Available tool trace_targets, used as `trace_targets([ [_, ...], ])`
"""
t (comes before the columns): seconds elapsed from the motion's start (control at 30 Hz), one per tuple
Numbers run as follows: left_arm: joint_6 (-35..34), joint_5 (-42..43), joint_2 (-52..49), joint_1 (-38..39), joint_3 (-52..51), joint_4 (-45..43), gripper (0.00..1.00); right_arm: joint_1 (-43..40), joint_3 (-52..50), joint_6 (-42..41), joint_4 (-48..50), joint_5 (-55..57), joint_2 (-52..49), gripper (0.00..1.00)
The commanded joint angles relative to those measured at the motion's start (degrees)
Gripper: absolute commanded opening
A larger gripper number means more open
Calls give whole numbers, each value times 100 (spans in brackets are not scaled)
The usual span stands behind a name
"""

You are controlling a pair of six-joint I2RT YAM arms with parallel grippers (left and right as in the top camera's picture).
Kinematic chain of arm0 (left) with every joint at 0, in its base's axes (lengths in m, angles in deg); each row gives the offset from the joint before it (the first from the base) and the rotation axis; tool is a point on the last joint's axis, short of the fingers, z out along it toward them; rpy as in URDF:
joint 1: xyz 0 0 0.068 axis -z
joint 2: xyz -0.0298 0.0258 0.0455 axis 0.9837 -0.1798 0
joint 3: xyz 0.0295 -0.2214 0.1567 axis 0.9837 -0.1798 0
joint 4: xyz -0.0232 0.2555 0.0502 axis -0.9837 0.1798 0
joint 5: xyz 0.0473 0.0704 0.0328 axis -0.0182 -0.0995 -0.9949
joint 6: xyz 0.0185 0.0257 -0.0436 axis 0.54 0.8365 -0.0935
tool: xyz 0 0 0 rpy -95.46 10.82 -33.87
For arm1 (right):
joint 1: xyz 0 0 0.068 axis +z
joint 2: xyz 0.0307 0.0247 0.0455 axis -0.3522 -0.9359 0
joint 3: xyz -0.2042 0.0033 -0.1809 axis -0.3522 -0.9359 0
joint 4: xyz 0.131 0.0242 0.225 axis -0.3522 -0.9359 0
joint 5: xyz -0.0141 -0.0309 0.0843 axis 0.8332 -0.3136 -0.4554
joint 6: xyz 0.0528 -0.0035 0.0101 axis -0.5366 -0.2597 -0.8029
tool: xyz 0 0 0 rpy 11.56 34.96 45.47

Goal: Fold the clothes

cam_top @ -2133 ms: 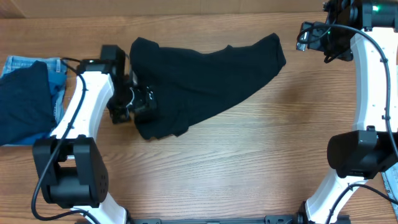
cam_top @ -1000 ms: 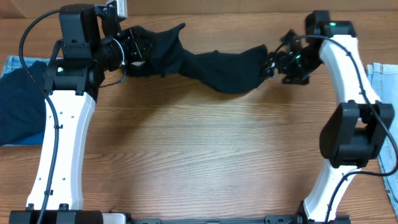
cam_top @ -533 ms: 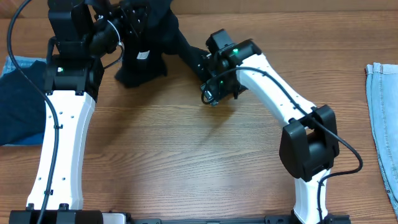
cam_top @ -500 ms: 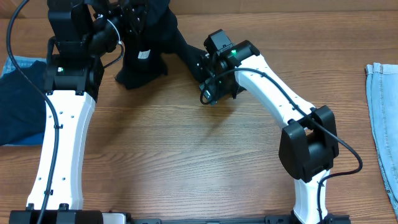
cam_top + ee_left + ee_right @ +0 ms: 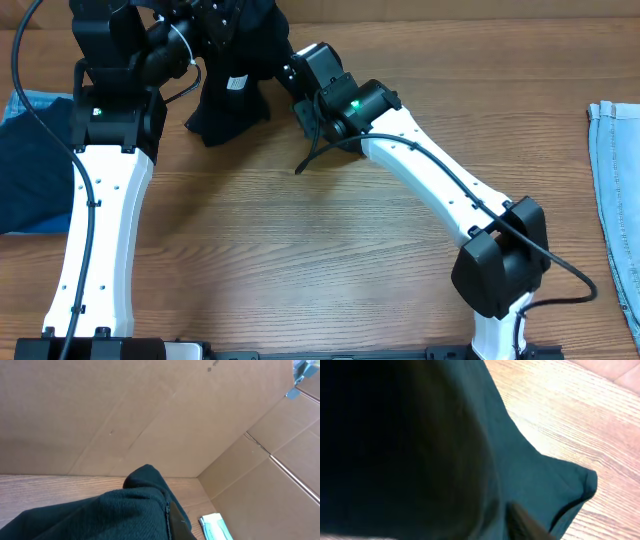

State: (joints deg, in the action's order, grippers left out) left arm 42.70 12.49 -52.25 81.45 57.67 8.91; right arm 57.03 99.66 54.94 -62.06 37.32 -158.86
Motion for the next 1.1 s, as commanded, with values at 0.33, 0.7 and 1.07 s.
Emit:
trace_targets([
  [0.33, 1008, -625, 319, 11, 225, 1091, 4, -992, 48, 1145, -1113, 776, 1880, 4],
  [0.7, 1650, -1456, 317, 50, 223, 2184, 4, -2035, 37, 1211, -2024, -999, 354, 98],
  [1.07, 1799, -2201, 240, 48, 223, 2253, 7, 181, -761, 1547, -1471, -1217, 361, 94],
])
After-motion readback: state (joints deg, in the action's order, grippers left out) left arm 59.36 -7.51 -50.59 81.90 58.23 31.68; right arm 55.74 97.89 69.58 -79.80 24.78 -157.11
